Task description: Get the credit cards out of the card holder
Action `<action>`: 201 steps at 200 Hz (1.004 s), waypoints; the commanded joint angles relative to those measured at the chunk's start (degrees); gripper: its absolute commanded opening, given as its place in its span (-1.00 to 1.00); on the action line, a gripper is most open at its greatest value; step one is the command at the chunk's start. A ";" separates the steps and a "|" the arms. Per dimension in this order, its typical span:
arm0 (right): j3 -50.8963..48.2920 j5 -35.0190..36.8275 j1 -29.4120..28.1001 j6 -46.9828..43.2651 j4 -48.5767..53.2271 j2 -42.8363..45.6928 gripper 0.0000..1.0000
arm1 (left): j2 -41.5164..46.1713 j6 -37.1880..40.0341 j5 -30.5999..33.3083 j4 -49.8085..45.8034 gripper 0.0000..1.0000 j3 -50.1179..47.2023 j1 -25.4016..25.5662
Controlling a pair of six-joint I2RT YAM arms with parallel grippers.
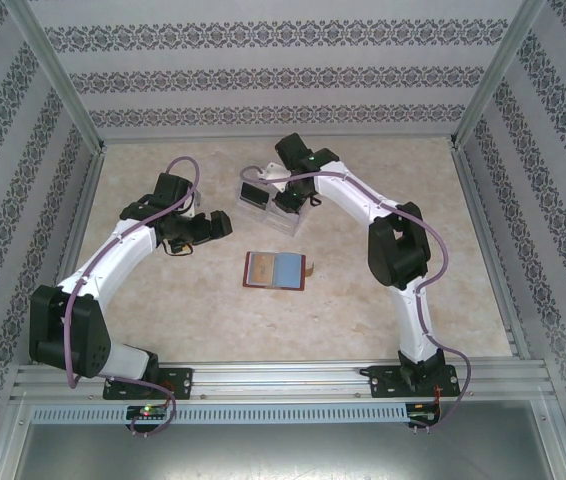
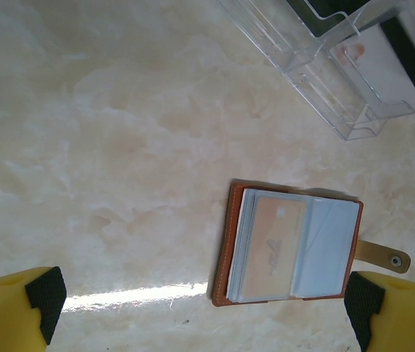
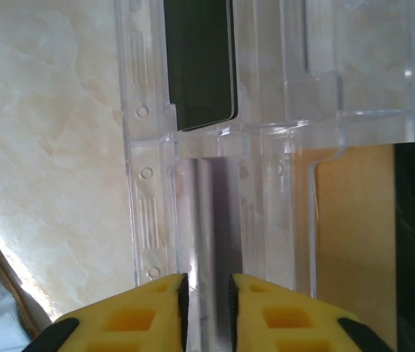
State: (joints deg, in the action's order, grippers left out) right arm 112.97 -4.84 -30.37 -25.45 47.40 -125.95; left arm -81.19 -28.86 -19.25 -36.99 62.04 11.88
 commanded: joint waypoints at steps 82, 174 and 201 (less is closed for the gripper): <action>-6.56 12.14 -5.43 24.61 -2.06 13.64 -0.05 | 0.12 0.17 2.15 -1.26 0.99 -0.85 -0.56; -32.32 12.59 -18.01 67.41 -9.08 22.23 0.21 | 2.00 -2.93 1.03 1.08 0.99 -2.36 -1.80; -33.66 11.78 -19.49 72.70 -11.16 19.22 0.18 | 1.80 -3.22 -0.59 2.01 0.99 -2.80 -1.97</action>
State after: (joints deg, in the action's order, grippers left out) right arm 79.90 6.85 -48.88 36.95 39.46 -104.29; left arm -80.60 -30.72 -18.20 -36.77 60.12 10.74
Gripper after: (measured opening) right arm 0.598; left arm 0.994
